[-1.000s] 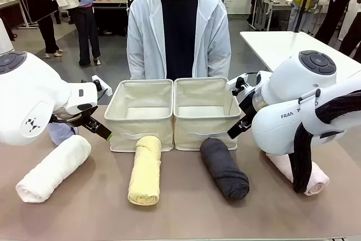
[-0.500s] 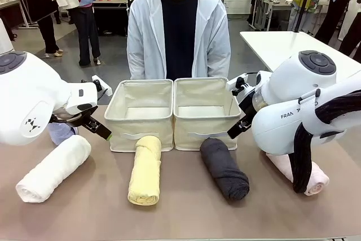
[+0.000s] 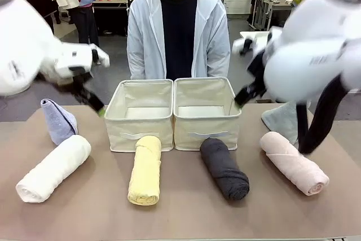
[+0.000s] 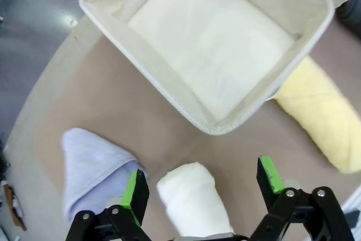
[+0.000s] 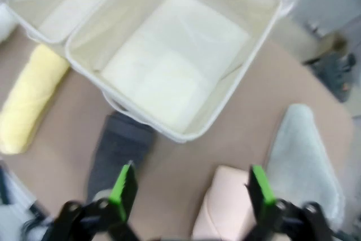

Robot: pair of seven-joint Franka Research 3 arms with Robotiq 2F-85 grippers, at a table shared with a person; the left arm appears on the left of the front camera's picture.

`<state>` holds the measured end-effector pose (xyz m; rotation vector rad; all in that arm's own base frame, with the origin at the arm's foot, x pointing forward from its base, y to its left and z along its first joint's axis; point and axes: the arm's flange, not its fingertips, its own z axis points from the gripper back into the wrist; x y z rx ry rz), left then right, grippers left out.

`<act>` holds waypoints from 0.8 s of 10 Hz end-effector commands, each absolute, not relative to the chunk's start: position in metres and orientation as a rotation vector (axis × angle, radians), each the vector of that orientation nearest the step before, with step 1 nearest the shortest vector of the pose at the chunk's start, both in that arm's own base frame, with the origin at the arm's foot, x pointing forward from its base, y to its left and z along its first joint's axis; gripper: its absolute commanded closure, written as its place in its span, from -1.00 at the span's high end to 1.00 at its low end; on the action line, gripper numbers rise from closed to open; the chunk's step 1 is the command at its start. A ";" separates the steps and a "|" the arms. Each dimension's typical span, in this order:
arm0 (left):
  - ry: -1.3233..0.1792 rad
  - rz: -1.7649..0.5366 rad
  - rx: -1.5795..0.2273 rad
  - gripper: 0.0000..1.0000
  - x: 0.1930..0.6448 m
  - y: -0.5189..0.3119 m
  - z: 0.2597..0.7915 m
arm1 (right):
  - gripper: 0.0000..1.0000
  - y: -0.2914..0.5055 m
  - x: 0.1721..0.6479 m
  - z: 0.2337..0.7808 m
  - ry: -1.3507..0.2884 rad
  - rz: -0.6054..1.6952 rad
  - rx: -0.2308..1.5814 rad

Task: Sort the towels based on their folding style.
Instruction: Pick up one triangle-folded towel and place it in the left Fabric basket.

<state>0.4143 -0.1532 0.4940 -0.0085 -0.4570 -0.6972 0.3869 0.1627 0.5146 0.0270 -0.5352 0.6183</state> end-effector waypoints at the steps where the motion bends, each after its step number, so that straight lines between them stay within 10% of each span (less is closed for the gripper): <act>1: -0.408 -0.740 0.010 1.00 0.429 -0.160 0.569 | 1.00 0.174 0.387 0.584 -0.498 0.562 0.020; 4: -0.480 -0.701 0.065 1.00 0.411 -0.166 0.646 | 1.00 0.185 0.363 0.639 -0.500 0.533 -0.130; 8: -0.441 -0.733 0.016 1.00 0.411 -0.164 0.625 | 1.00 0.175 0.363 0.634 -0.509 0.571 -0.022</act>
